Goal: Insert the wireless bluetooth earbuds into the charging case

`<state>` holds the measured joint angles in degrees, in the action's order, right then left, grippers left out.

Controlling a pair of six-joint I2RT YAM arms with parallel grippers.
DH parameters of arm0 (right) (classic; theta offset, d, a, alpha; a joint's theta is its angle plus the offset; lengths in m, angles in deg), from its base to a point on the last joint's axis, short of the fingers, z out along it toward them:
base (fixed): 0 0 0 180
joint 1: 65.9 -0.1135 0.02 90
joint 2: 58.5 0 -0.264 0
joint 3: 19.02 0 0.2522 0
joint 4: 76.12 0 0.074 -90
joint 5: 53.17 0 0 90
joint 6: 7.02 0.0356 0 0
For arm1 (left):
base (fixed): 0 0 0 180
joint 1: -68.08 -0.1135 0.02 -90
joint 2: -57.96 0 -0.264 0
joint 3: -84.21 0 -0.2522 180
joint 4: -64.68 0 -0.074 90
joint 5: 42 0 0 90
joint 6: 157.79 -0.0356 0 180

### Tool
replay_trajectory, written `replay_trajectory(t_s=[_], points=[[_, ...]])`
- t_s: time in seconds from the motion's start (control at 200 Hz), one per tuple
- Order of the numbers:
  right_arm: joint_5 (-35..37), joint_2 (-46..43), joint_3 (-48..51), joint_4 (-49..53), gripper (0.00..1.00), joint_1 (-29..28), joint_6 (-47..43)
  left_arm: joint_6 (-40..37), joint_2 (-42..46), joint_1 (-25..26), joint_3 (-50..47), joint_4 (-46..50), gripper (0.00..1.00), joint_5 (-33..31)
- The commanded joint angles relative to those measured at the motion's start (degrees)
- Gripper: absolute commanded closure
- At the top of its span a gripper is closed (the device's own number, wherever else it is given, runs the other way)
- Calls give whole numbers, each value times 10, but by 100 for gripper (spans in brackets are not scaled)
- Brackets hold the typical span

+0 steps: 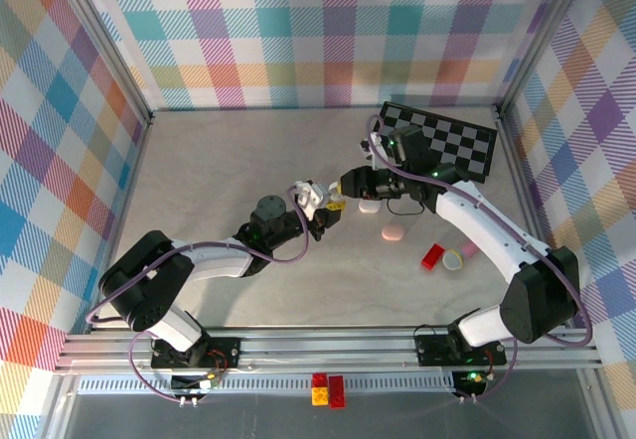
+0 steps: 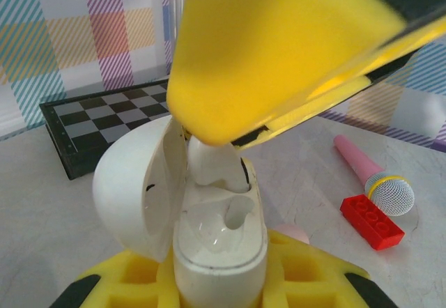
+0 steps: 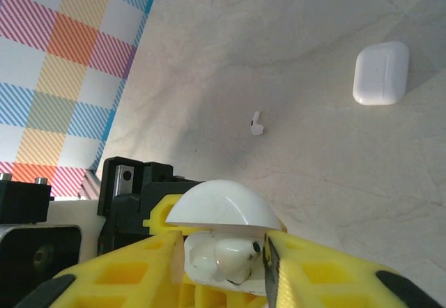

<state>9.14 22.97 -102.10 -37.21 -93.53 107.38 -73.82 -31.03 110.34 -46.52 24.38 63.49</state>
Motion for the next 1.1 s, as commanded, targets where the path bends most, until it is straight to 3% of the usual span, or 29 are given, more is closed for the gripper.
replay_trajectory(t_s=[0.0,0.265,0.52,0.85,1.0,1.095], points=[[21,-22,8,-3,60,4,-2,7,28,4,10,-43,100,-4],[4,-46,30,-35,50,4,-11,7,47,-22,-26,-49,100,-34],[11,-10,36,-70,49,-17,4,65,81,-151,-66,-67,100,-9],[98,163,-61,-58,48,-117,-12,87,163,-266,-55,-5,100,-5],[126,262,-131,-43,49,-156,-23,123,239,-303,-42,90,100,-11],[117,321,-174,-45,54,-168,-21,124,290,-313,-18,179,100,-12]])
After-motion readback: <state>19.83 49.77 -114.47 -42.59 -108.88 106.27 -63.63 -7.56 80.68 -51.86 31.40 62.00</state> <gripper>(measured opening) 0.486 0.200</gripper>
